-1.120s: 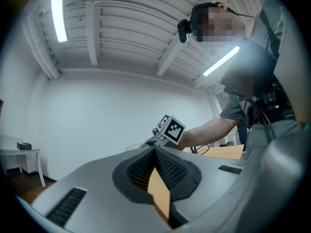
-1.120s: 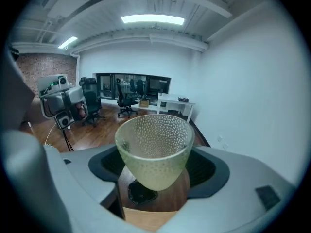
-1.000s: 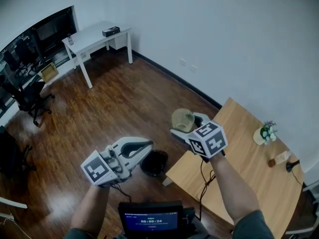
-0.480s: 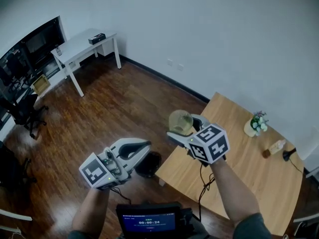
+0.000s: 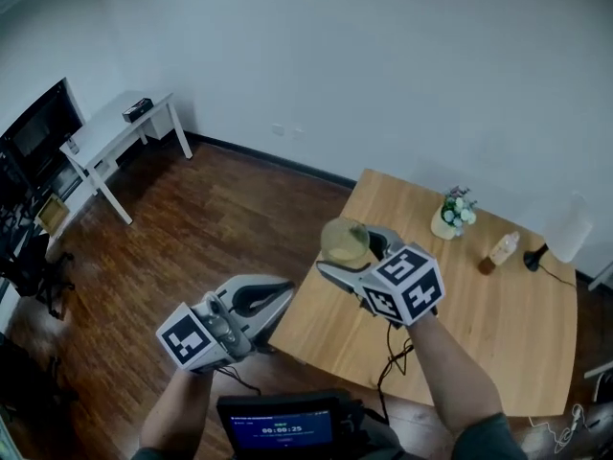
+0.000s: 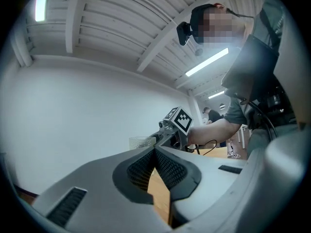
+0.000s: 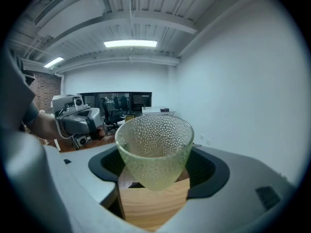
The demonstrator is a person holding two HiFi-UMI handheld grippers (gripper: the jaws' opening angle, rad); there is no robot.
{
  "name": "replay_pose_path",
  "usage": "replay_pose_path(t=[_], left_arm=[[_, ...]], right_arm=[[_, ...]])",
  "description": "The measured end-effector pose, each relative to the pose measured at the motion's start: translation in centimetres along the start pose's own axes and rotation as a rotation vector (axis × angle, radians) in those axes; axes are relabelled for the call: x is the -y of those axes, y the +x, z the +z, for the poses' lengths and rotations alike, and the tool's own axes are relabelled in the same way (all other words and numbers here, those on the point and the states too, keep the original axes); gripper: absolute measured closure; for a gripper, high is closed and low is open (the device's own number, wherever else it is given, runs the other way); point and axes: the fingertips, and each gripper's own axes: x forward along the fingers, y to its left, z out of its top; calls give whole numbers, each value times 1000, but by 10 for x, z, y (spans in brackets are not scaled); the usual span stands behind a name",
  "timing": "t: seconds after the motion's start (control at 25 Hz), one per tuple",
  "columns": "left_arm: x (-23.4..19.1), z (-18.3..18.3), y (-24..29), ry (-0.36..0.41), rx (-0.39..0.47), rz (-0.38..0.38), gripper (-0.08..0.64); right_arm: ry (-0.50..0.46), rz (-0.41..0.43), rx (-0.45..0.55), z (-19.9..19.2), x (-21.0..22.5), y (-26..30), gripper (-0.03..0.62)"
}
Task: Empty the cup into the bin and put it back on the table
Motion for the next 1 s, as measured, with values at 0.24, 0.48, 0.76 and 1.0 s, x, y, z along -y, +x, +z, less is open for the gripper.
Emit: replay_pose_path(t=[0.24, 0.48, 0.76, 1.0], left_arm=[[26, -2, 56, -28, 19, -114, 560], [51, -7, 102, -48, 47, -221, 560], [59, -7, 123, -112, 47, -317, 560], [57, -10, 135, -131, 35, -365, 560]], right_arm=[[32, -99, 11, -16, 35, -60, 212], [73, -204, 12, -38, 62, -112, 212], [138, -356, 2, -56, 76, -153, 212], [207, -489, 0, -65, 76, -183, 212]])
